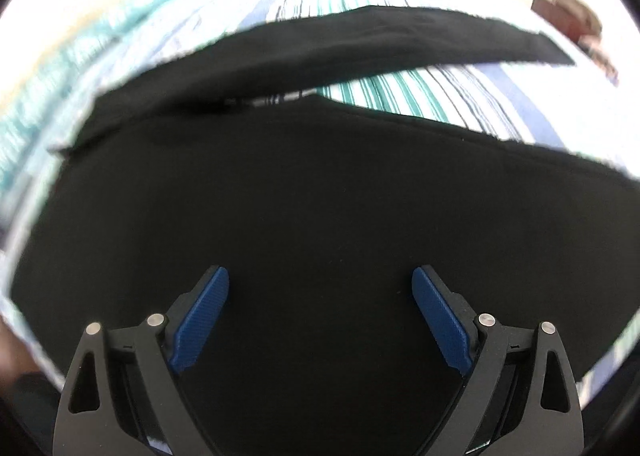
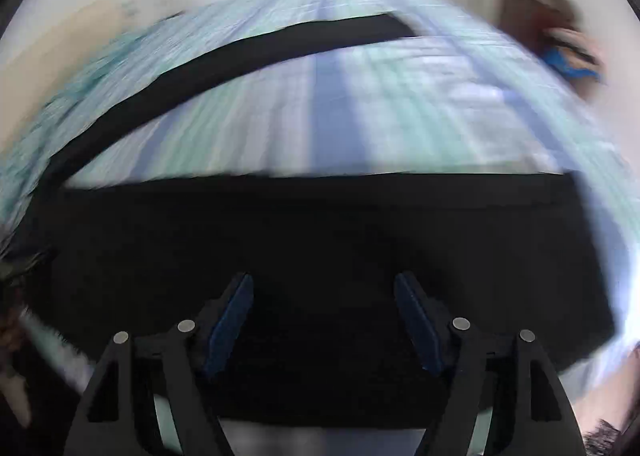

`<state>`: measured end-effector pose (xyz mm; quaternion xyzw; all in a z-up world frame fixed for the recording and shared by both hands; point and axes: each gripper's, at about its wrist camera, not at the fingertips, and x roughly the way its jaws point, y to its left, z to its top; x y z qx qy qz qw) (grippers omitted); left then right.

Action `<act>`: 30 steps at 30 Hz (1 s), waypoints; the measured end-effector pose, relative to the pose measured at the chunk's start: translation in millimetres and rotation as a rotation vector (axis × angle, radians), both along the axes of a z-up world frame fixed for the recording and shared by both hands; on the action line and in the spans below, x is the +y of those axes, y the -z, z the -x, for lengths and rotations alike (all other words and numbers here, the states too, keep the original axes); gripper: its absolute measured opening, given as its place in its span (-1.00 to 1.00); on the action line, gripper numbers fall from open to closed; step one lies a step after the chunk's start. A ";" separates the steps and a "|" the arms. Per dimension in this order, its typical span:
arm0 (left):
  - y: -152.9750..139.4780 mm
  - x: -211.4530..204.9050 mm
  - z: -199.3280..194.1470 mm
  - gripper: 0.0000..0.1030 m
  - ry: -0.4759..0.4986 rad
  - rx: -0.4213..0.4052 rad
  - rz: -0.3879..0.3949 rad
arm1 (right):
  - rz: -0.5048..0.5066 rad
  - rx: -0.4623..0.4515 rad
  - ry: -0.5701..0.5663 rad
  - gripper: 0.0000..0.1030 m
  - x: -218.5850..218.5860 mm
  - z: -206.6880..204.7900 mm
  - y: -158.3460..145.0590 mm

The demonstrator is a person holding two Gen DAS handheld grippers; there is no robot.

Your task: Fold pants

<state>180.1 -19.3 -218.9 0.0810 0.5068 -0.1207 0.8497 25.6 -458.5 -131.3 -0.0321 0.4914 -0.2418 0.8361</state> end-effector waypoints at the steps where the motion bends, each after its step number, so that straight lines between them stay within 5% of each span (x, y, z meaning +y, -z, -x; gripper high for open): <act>1: -0.2 4.1 -1.2 0.87 0.009 0.009 0.020 | 0.032 0.001 0.100 0.45 -23.1 4.4 -7.2; 3: -2.3 5.9 -1.3 0.86 0.037 0.032 0.005 | -0.008 -0.108 0.223 0.45 -63.2 22.0 -28.4; 5: -11.8 14.3 -2.9 0.83 0.023 0.052 0.003 | 0.031 -0.122 0.306 0.45 -76.1 32.8 -43.3; 7: -31.2 37.4 -5.9 0.83 -0.011 -0.015 0.016 | 0.071 -0.147 0.310 0.45 -60.6 36.9 -56.3; 10: -35.5 72.8 -21.2 0.84 -0.065 -0.045 -0.060 | 0.059 -0.186 0.184 0.59 -12.5 37.4 -66.7; 13: -7.8 130.4 -44.6 0.86 -0.205 0.069 -0.118 | 0.010 -0.138 0.000 0.72 55.0 23.1 -48.2; 15: -7.0 157.4 -45.8 0.86 -0.224 0.078 -0.022 | -0.026 -0.080 -0.091 0.72 94.8 12.3 -27.2; 18: -13.3 168.6 -36.1 0.86 -0.270 0.060 -0.130 | -0.081 -0.028 -0.170 0.72 133.4 7.0 -2.0; 21: -23.8 186.9 -25.5 0.83 -0.346 0.075 -0.008 | -0.064 0.008 -0.215 0.72 147.2 2.7 10.3; 25: -65.2 169.7 -47.4 0.83 -0.262 -0.027 0.084 | -0.013 0.020 -0.247 0.72 142.0 -3.4 14.1; 30: -87.5 138.7 -144.7 0.83 -0.159 -0.090 0.098 | 0.018 0.051 -0.320 0.72 153.7 -14.1 24.9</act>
